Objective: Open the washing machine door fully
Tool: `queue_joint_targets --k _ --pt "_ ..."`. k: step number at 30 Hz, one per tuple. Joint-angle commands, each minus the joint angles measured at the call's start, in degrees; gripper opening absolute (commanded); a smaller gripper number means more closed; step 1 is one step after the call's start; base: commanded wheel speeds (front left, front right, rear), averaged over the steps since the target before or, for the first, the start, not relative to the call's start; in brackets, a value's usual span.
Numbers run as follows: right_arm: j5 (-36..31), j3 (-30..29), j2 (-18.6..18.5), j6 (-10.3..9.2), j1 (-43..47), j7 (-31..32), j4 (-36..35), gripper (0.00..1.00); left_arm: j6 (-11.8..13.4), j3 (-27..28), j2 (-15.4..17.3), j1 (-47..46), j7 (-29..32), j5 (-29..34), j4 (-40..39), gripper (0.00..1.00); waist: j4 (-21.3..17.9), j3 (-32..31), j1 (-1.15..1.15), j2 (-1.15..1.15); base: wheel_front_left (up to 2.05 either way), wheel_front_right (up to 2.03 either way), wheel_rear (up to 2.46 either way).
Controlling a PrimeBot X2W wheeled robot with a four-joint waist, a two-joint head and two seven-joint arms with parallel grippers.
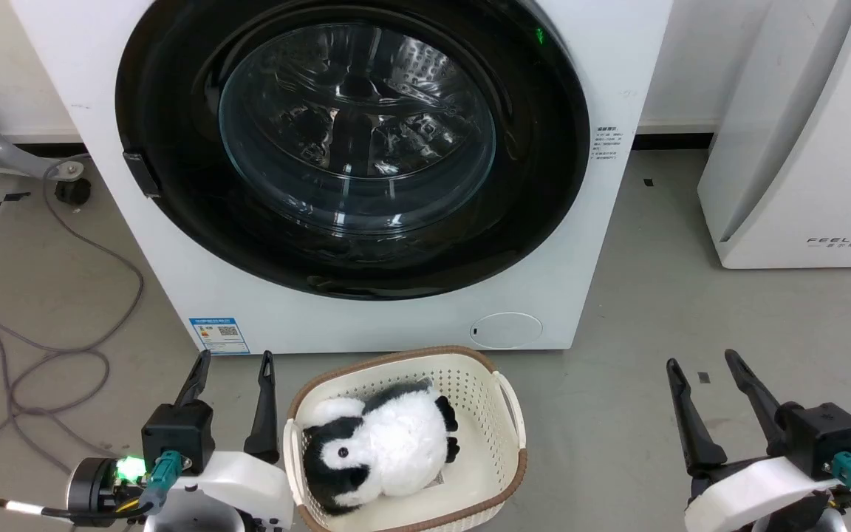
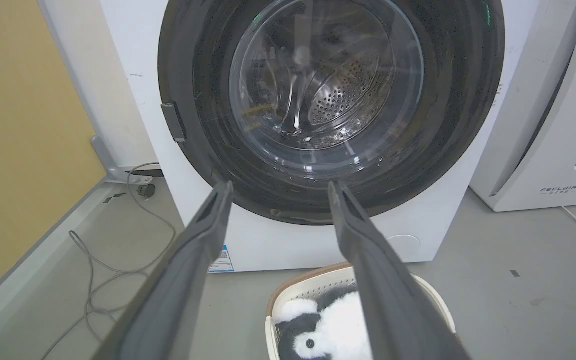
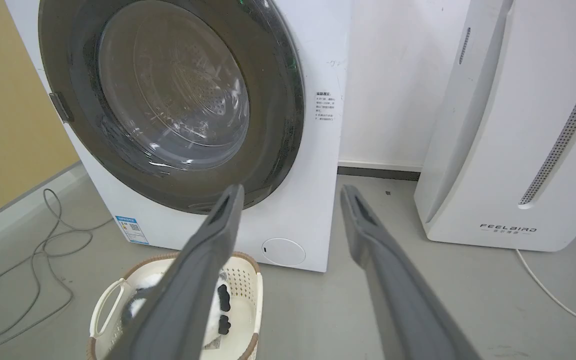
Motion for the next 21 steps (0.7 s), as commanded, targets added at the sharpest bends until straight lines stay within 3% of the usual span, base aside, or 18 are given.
queue_joint_targets --k 1,5,6,7,8,14,21 --pt "0.69 -0.17 0.00 0.01 -0.21 -0.60 -0.55 1.00 0.40 -0.07 0.01 -0.35 -0.67 -0.49 -0.38 1.00 0.02 0.03 0.00 0.00 0.00 0.00 0.00" --pt "1.34 -0.18 0.00 0.01 -0.26 -1.07 -0.88 1.00 0.69 -0.26 0.01 -0.40 -1.14 -0.56 -0.48 1.00 0.08 0.09 0.00 0.00 0.00 0.00 0.00" --pt "1.53 -0.21 0.00 0.01 -0.27 -1.19 -0.95 0.84 0.77 -0.31 0.01 -0.42 -1.26 -0.58 -0.49 1.00 0.10 0.11 0.00 0.00 0.00 0.00 0.00" --pt "1.73 -0.22 0.00 0.01 -0.29 -1.31 -1.04 0.12 0.85 -0.36 0.01 -0.42 -1.38 -0.60 -0.51 1.00 0.12 0.12 0.00 0.00 0.00 0.00 0.00" --pt "1.92 -0.16 0.00 0.01 -0.30 -1.43 -1.13 0.00 0.93 -0.42 0.01 -0.43 -1.50 -0.63 -0.53 1.00 0.14 0.13 0.00 0.00 0.00 0.00 0.00" --pt "5.55 -0.13 0.00 0.01 -0.35 -2.15 -1.33 0.00 1.42 -0.69 0.01 -0.47 -2.22 -0.81 -0.62 1.00 0.24 0.18 0.00 0.00 0.00 0.00 0.00" --pt "17.14 0.27 0.01 0.01 -0.56 -2.99 -0.43 0.00 1.87 -0.93 0.01 -0.59 -3.06 -0.93 -0.67 1.00 0.39 0.22 0.00 0.00 0.00 0.00 0.00"
